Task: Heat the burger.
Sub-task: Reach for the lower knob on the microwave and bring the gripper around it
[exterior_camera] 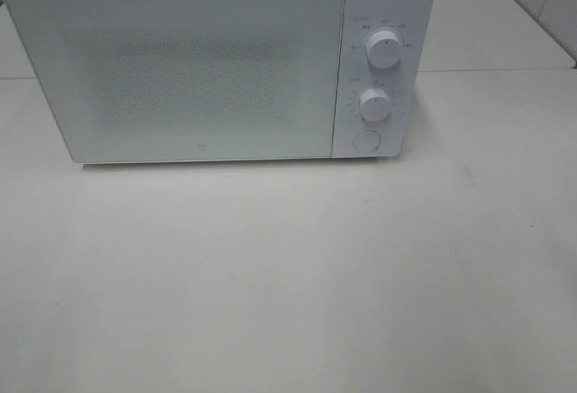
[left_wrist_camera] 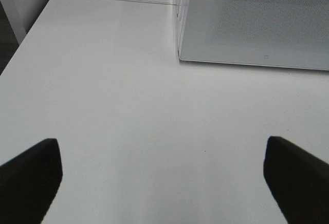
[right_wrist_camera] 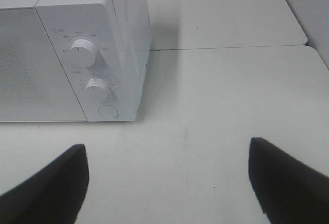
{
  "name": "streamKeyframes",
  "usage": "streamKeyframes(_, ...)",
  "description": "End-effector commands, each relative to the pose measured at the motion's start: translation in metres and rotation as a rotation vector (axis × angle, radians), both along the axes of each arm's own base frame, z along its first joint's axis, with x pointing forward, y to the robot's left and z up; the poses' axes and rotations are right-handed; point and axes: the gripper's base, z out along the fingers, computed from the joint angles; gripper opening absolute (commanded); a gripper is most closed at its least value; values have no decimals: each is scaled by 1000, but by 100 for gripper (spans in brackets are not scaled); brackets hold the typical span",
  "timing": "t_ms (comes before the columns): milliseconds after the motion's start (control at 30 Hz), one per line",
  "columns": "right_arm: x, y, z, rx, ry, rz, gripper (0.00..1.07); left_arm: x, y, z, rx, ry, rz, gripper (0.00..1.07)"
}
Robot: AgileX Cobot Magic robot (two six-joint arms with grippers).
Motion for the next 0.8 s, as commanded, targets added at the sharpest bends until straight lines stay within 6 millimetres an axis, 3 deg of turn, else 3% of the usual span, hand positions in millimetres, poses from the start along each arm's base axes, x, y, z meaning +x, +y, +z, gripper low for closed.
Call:
streamKeyframes(33, 15, 2, 1, -12, -16, 8, 81, -2, -1, 0, -6, -17, 0, 100)
streamKeyframes(500, 75, 11, -23, -7, 9, 20, 77, -2, -1, 0, -6, -17, 0, 100)
streamKeyframes(800, 90, 14, -56, 13, -81, 31, 77, -2, -1, 0, -6, -17, 0, 100)
